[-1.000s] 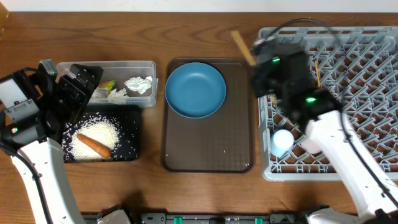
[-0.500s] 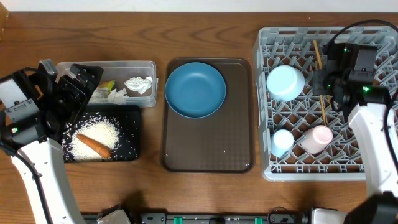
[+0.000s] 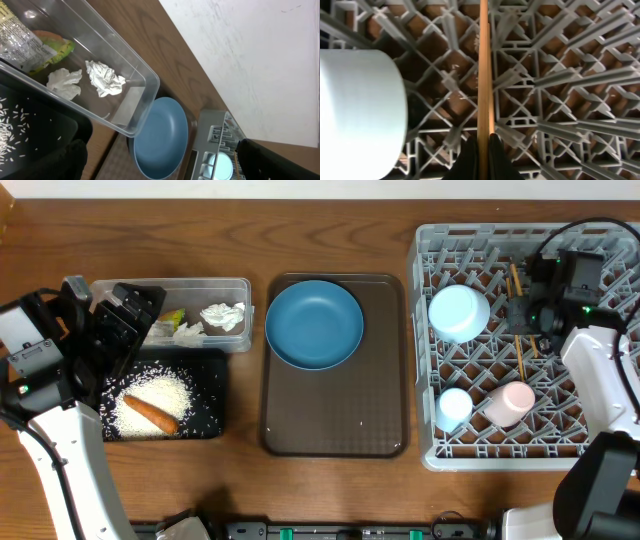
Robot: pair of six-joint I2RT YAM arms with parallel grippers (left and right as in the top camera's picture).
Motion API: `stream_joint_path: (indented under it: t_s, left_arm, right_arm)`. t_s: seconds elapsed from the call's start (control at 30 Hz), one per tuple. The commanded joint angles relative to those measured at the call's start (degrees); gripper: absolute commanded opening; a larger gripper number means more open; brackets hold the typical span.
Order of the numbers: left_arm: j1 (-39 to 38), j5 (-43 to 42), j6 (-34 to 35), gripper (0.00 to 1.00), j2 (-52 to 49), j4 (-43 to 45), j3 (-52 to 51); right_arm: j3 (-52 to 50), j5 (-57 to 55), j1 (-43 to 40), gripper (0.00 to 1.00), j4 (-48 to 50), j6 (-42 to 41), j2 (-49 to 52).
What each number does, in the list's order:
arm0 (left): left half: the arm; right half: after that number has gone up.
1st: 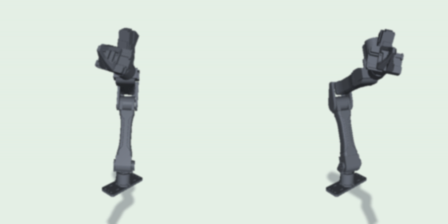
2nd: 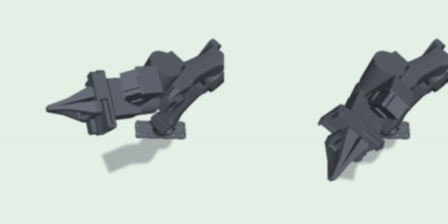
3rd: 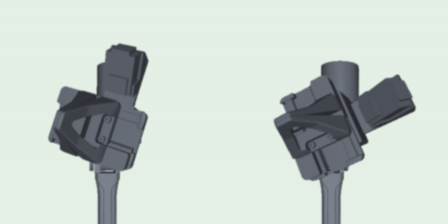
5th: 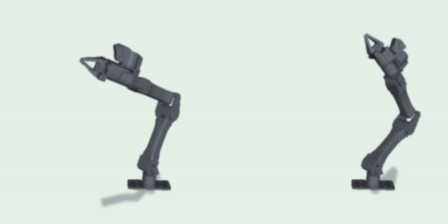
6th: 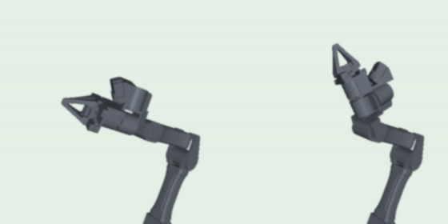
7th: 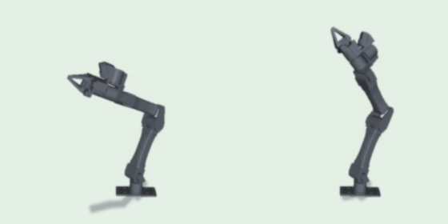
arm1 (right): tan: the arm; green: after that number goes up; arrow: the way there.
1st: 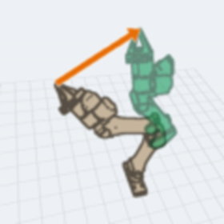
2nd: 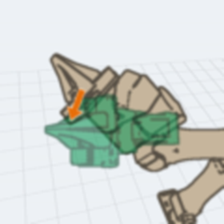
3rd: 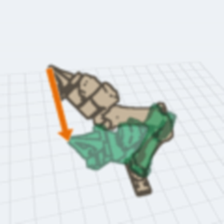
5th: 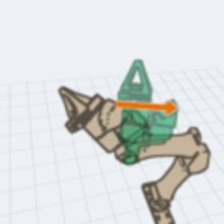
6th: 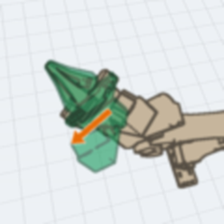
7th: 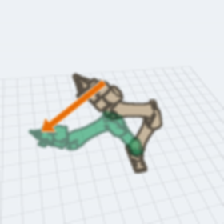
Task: Sort waste into correct bins and load items into the dishwasher rack
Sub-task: 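Carry the chopstick into the rack and release it upright, then move the right gripper left to the blue plate's edge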
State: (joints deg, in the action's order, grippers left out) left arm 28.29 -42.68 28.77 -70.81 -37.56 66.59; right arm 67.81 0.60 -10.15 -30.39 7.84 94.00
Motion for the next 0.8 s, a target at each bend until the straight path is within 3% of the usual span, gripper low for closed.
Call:
stream_joint_path:
  t_s: [0.0, 0.3, 0.47, 0.77]
  left_arm:
    - [0.3, -0.1, 0.5, 0.98, 0.8, -0.2, 1.2]
    - [0.3, -0.1, 0.5, 0.98, 0.8, -0.2, 1.2]
    - [0.3, -0.1, 0.5, 0.98, 0.8, -0.2, 1.2]
    - [0.3, -0.1, 0.5, 0.98, 0.8, -0.2, 1.2]
  right_arm:
    - [0.6, 0.5, -0.9, 0.01, 0.2, 0.6, 1.7]
    - [0.6, 3.3, -1.1, 0.08, 1.1, 0.6, 3.4]
    - [0.6, 3.3, -1.1, 0.22, 1.1, 0.6, 3.4]
    - [0.7, 4.7, -1.0, 0.26, 0.8, -0.1, 3.3]
